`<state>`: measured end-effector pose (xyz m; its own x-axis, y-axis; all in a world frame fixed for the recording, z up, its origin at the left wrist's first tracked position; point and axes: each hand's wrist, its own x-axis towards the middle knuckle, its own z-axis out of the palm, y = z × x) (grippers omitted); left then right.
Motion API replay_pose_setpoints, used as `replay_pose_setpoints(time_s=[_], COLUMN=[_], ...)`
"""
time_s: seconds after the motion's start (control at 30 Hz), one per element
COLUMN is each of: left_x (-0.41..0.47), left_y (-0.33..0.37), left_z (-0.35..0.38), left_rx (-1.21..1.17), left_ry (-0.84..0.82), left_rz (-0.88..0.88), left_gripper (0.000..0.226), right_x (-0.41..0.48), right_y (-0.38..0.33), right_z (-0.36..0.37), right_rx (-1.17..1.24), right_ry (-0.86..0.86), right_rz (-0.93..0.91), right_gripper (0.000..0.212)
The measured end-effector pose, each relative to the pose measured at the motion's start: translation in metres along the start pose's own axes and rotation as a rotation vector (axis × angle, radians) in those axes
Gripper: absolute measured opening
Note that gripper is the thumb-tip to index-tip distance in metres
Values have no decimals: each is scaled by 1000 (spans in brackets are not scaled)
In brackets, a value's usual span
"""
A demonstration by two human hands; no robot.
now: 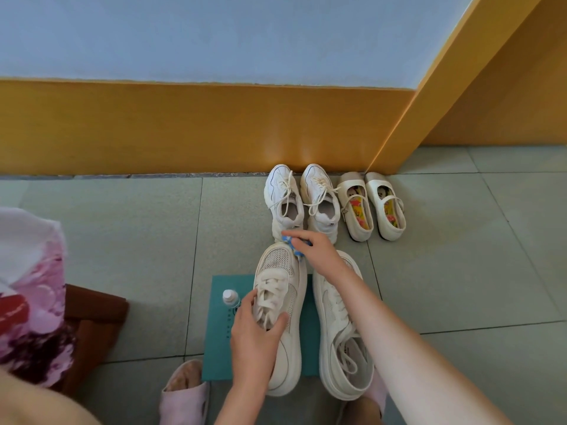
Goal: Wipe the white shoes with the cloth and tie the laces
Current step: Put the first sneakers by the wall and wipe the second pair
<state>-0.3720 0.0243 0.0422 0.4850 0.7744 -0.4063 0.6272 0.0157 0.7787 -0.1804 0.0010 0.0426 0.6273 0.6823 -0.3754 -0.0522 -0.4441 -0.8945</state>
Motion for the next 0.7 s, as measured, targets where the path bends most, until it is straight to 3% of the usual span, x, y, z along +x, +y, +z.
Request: replay_pose_setpoints(time_s=[0.4,0.7], left_x=[4,5], left_y=[-6,-8], left_z=[-3,-4], left_rx=[-18,-21], left_ry=[3,-4], left_rz=[32,35], left_gripper=[59,60], right_x=[-29,-46], right_y=[17,29], right_z=[17,21], right_rx=[88,19], right_ry=[159,203], right_rz=[-62,-84], right_gripper=[30,36])
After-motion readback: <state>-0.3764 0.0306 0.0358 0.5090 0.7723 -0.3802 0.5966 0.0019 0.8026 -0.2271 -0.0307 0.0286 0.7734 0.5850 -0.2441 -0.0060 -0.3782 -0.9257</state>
